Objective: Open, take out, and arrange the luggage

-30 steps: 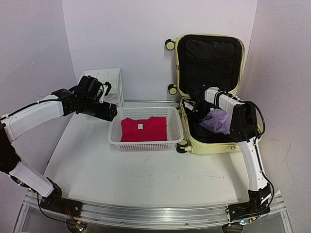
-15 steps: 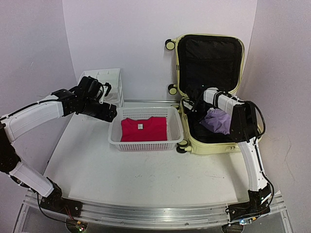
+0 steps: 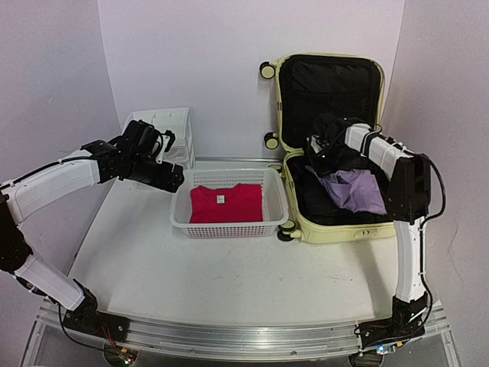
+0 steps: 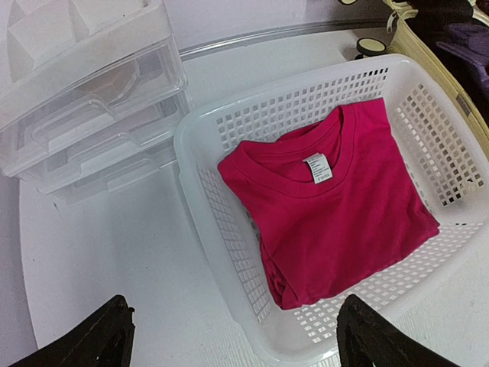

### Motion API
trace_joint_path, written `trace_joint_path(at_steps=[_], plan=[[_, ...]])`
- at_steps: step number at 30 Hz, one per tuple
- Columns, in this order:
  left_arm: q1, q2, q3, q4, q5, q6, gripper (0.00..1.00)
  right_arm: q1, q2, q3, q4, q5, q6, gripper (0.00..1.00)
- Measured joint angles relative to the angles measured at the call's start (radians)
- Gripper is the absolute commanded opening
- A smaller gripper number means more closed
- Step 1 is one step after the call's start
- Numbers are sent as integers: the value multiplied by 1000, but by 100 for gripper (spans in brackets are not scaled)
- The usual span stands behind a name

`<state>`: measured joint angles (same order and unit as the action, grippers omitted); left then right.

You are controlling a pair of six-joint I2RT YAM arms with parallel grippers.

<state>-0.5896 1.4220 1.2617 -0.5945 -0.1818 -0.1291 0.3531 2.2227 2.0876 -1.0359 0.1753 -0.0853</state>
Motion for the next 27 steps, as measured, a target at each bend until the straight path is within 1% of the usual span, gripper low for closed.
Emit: trace_joint_path(at_steps=[5,9,19,27], plan=[[0,0,0,0,8,1,93,-76,-38,-13,1,-150,166,0],[0,0,0,0,21,2,93,-114,-43,-15,2,-246,251,0],[0,-2,0,0,22,2,92,-108,-45,-21,9,-426,404,0],[0,-5,0,0,23,2,92,-101,-65,10,8,-527,505,0]])
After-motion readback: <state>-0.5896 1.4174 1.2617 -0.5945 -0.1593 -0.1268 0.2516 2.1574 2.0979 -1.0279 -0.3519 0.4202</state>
